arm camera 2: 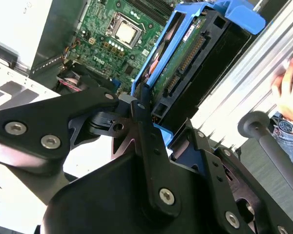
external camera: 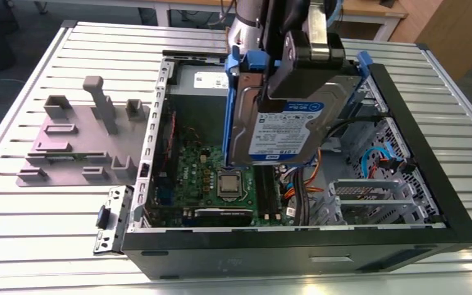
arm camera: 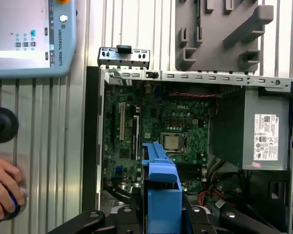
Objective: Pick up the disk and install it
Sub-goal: 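Pick up the disk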
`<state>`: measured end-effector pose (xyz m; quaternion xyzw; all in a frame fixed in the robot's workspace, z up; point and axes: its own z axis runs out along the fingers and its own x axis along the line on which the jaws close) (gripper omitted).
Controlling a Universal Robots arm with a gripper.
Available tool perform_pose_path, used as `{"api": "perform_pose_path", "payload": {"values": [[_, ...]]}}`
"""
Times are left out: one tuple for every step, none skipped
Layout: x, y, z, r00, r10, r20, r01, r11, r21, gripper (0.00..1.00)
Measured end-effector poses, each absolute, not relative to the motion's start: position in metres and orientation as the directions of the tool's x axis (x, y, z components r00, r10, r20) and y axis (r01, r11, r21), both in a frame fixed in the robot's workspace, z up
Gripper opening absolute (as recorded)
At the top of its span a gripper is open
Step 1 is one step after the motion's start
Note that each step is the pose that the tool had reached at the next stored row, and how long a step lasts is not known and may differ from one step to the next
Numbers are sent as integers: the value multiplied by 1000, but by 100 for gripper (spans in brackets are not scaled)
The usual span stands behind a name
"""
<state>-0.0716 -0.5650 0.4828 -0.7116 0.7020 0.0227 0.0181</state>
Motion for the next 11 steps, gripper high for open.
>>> {"api": "perform_pose_path", "payload": {"values": [[-71, -566, 483, 13, -998, -58, -1000, -14, 6, 36], [-69, -567, 482, 13, -998, -58, -1000, -14, 7, 36], [-68, -568, 482, 13, -998, -58, -1000, -14, 7, 36], [-67, -568, 482, 13, -998, -58, -1000, -14, 7, 36], [-67, -568, 482, 13, -998, -58, -1000, -14, 7, 36], [-66, -569, 482, 13, -998, -58, -1000, -14, 7, 36], [-65, -569, 482, 13, -998, -58, -1000, -14, 7, 36], [-64, -569, 482, 13, -998, -58, -1000, -14, 7, 36], [-63, -569, 482, 13, -998, -58, -1000, -14, 8, 36], [-62, -569, 482, 13, -998, -58, -1000, -14, 8, 36], [-61, -569, 482, 13, -998, -58, -1000, -14, 8, 36]]}}
